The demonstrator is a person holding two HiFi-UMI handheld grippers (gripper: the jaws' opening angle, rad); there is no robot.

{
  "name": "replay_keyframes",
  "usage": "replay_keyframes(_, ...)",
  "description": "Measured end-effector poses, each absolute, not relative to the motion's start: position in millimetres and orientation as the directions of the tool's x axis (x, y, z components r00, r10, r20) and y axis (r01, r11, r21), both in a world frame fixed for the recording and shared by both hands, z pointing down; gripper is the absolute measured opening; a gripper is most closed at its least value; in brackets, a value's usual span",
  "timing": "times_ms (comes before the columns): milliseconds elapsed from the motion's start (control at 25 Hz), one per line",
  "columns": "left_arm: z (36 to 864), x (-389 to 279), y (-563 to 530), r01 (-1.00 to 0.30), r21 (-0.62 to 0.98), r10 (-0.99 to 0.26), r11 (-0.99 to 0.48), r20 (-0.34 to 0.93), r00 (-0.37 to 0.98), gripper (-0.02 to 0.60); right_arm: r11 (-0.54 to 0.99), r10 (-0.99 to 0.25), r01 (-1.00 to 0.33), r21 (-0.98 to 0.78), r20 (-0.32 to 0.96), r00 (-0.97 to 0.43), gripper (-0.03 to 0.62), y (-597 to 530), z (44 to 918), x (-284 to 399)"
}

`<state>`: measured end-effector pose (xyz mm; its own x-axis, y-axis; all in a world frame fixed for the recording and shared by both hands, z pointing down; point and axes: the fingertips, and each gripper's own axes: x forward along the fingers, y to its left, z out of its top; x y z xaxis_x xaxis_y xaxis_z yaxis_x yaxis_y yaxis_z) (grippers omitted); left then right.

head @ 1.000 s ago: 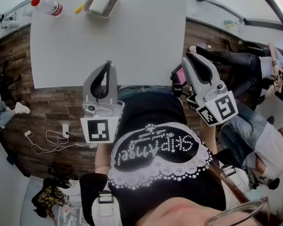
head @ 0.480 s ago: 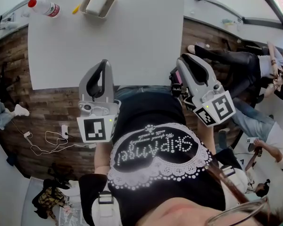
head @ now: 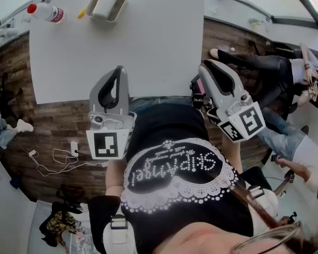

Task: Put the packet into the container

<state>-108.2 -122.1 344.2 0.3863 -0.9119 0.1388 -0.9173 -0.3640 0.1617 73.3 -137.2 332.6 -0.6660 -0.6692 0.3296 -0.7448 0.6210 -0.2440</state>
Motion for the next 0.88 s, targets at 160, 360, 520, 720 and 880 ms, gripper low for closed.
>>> replay_keyframes(160,343.4,-107.9,-122.1,-0.919,0.164,-0.914,-0.36,0.137,0.382,0.0,0.621,-0.669,-0.741,-0.256,0.318,-0.672,0.058,-137.3,329.8,74.2)
replay_keyframes(360,338.8,-107.4,-126.8,-0.918,0.184,-0.92,-0.351,0.117,0.375,0.0,0.624,-0.671,-0.74,-0.252,0.314,-0.672,0.058,-138.5,329.4,73.7)
replay_keyframes(520,338.2,-107.1,-127.7,-0.918,0.188,-0.921,-0.349,0.109,0.373,0.0,0.628,-0.67,-0.736,-0.253,0.307,-0.676,0.058,-139.1,328.5,73.1)
replay_keyframes(720,338.3,-107.3,-128.4,-0.916,0.188,-0.919,-0.353,0.116,0.378,0.0,0.632,-0.671,-0.731,-0.258,0.291,-0.682,0.058,-140.8,323.1,71.6)
replay_keyframes(880,338.3,-109.2,-128.4,-0.918,0.187,-0.919,-0.351,0.119,0.376,0.0,0.634,-0.663,-0.724,-0.27,0.291,-0.689,0.048,-140.1,323.3,70.1)
